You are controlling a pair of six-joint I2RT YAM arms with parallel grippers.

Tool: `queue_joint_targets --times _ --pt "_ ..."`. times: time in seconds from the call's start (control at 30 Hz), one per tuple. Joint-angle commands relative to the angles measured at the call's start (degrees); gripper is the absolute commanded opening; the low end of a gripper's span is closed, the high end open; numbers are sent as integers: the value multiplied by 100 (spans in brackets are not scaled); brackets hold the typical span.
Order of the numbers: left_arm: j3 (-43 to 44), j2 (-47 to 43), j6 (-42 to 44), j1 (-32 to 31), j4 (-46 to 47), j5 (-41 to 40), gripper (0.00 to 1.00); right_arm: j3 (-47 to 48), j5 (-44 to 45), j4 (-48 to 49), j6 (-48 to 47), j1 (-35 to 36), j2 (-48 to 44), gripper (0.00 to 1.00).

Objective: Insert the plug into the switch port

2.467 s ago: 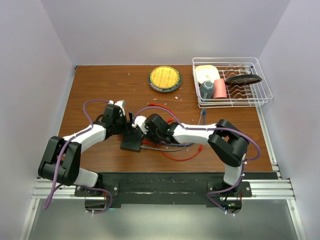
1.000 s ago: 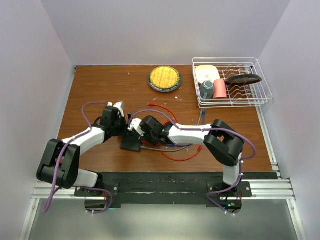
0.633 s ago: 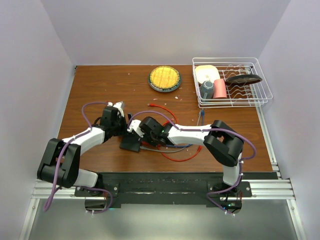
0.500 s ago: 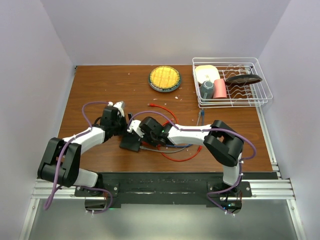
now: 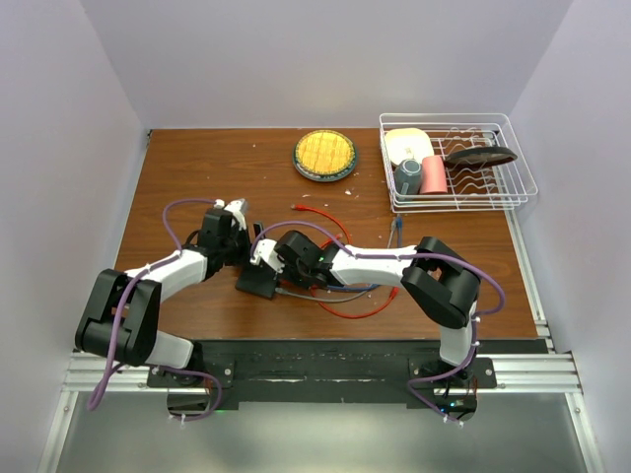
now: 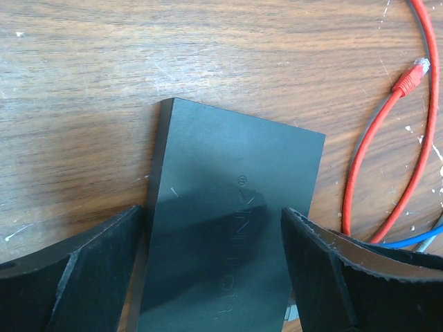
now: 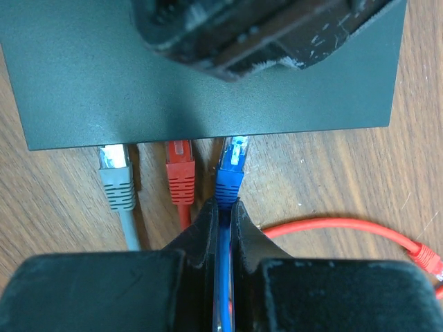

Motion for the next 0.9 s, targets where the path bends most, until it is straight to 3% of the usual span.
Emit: queue_joint_targets --times 0.0,0.6,0.87 --pt "137 86 51 -44 158 351 87 53 -306 428 -321 116 -235 0" --pt "270 262 165 -44 746 1063 77 80 -271 506 -426 116 -340 0" --pt "261 376 174 -44 870 1432 71 255 176 665 -129 107 -166 0"
